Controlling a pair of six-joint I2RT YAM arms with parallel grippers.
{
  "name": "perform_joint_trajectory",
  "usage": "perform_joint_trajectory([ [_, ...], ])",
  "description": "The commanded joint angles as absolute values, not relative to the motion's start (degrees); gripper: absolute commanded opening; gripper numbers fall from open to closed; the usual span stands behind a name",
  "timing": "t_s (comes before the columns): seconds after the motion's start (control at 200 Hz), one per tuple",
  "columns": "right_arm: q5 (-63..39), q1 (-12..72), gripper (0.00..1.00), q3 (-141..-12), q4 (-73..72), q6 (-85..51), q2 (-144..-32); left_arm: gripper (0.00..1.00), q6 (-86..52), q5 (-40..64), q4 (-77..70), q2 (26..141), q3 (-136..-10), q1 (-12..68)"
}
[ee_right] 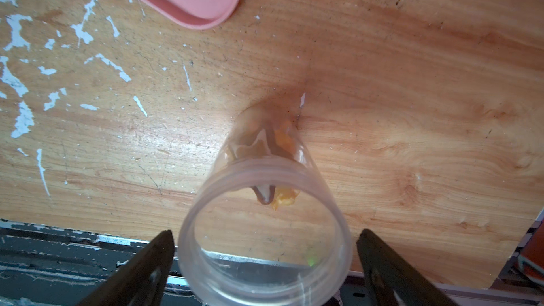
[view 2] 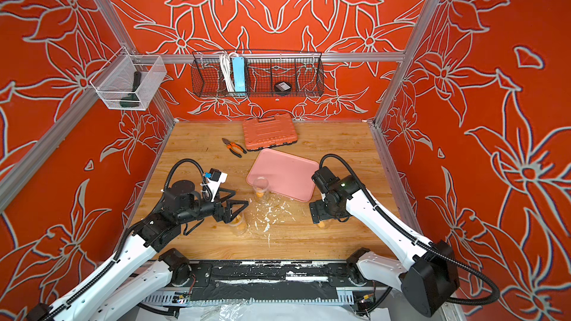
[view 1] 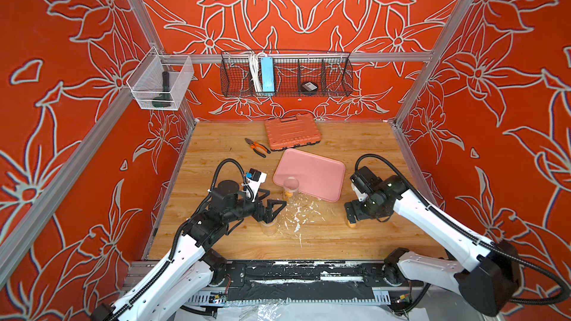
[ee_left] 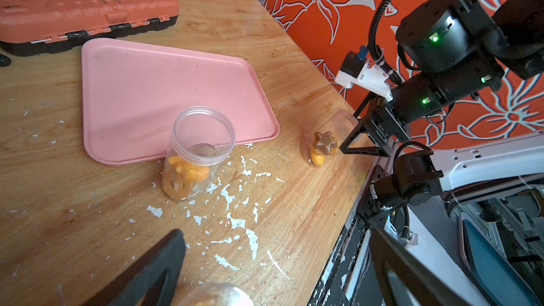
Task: Pour the cookies out of the jar
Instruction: Pick up the jar from the center of the board.
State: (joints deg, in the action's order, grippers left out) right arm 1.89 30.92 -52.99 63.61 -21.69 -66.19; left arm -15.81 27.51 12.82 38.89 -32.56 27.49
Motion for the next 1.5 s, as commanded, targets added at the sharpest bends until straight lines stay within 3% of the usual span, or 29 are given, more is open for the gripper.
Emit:
perform_joint_trajectory([
  [0.0, 3.9, 31.2, 0.99, -54.9, 64.9, -22.4, -66.4, 0.98, -15.5, 27.3, 12.3, 38.8, -32.2, 27.9],
  [0.676, 3.4, 31.2, 0.83, -54.6, 62.6, -23.1, -73.8, 0.98, -15.5, 28.4, 12.0, 42.3, -32.3, 27.9],
  [1.116, 4.1, 31.1, 0.78, -54.3, 61.3, -23.2, -74.2, 0.98, -15.6, 28.1, 12.0, 42.2, -32.2, 27.9],
  [1.491, 3.8, 30.7, 0.68, -54.8, 61.3, -23.0, -73.0, 0.98, -15.7, 28.0, 12.0, 42.6, -32.1, 27.9],
])
